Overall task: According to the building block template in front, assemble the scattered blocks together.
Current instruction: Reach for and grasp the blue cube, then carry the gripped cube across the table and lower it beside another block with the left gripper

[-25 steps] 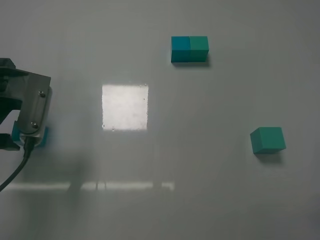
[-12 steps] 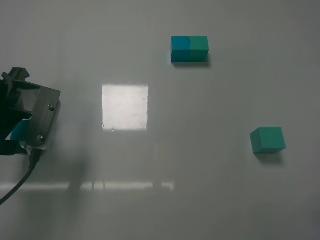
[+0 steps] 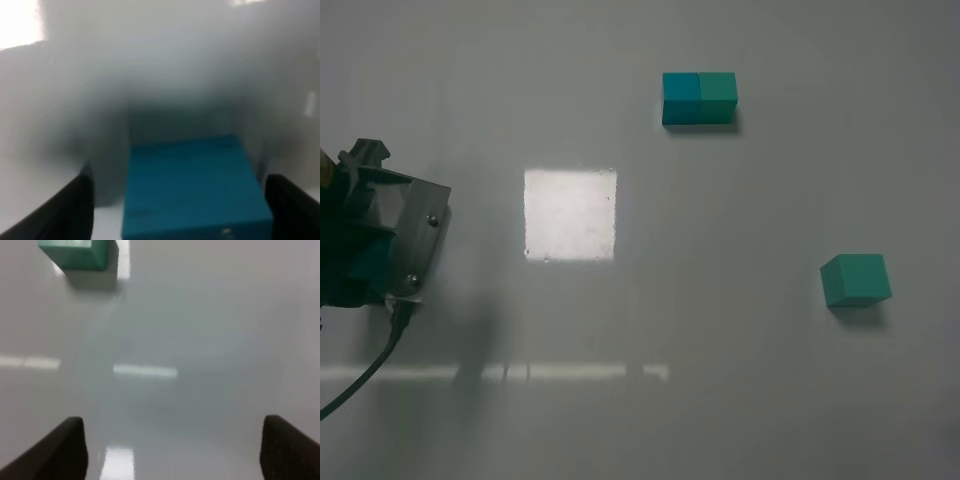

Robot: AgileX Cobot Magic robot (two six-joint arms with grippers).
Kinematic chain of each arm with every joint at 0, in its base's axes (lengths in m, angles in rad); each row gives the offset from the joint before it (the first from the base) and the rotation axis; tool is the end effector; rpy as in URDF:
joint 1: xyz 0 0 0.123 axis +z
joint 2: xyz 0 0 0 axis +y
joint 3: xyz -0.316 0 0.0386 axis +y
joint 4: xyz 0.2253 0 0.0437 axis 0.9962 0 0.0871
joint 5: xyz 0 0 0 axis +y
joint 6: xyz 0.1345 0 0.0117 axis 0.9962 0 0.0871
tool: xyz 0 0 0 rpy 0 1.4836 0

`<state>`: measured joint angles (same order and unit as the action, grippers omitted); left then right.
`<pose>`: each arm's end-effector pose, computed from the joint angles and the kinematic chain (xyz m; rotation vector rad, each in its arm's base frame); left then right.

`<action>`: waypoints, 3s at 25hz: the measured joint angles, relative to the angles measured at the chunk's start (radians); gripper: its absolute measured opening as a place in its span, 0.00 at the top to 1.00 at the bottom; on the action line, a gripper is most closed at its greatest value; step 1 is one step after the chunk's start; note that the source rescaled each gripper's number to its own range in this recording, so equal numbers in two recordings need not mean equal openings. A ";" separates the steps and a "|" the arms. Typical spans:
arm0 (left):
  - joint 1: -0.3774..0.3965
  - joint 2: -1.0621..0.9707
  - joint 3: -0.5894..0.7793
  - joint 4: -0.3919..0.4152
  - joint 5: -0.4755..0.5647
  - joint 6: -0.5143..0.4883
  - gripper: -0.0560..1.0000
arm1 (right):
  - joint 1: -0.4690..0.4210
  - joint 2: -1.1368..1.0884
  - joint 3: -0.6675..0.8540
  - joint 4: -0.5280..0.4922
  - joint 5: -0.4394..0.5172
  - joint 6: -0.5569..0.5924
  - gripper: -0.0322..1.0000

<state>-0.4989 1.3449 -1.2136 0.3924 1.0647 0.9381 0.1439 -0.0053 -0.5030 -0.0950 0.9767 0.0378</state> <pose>0.2468 -0.0830 0.3415 1.8903 1.9343 0.6563 -0.0140 -0.0127 0.2579 -0.1032 1.9459 0.0082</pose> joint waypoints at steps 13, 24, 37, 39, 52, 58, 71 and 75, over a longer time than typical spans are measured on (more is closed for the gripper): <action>0.000 -0.004 0.024 0.011 -0.025 -0.044 0.95 | 0.000 0.000 0.000 0.000 0.000 0.000 0.32; 0.000 -0.004 0.023 0.014 -0.024 -0.049 0.95 | 0.000 0.000 0.000 0.000 0.000 0.000 0.32; -0.194 0.068 -0.174 0.043 -0.036 -0.050 0.95 | 0.000 0.000 0.000 0.000 0.000 0.000 0.32; -0.225 0.126 -0.251 0.045 -0.004 -0.053 0.95 | 0.000 0.000 0.000 0.000 0.000 0.000 0.32; -0.412 0.451 -0.662 0.048 0.147 -0.218 0.95 | 0.000 0.000 0.000 0.000 0.000 0.000 0.32; -0.471 0.504 -0.697 0.052 0.152 -0.281 0.95 | 0.000 0.000 0.000 0.000 0.000 0.000 0.32; -0.503 0.577 -0.706 0.110 0.150 -0.371 0.95 | 0.000 0.000 0.000 0.000 0.000 0.000 0.32; -0.507 0.580 -0.706 0.114 0.150 -0.406 0.95 | 0.000 0.000 0.000 0.000 0.000 0.000 0.32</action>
<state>-1.0063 1.9246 -1.9199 0.5063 1.2142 0.5320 0.1439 -0.0053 -0.5030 -0.0950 0.9767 0.0378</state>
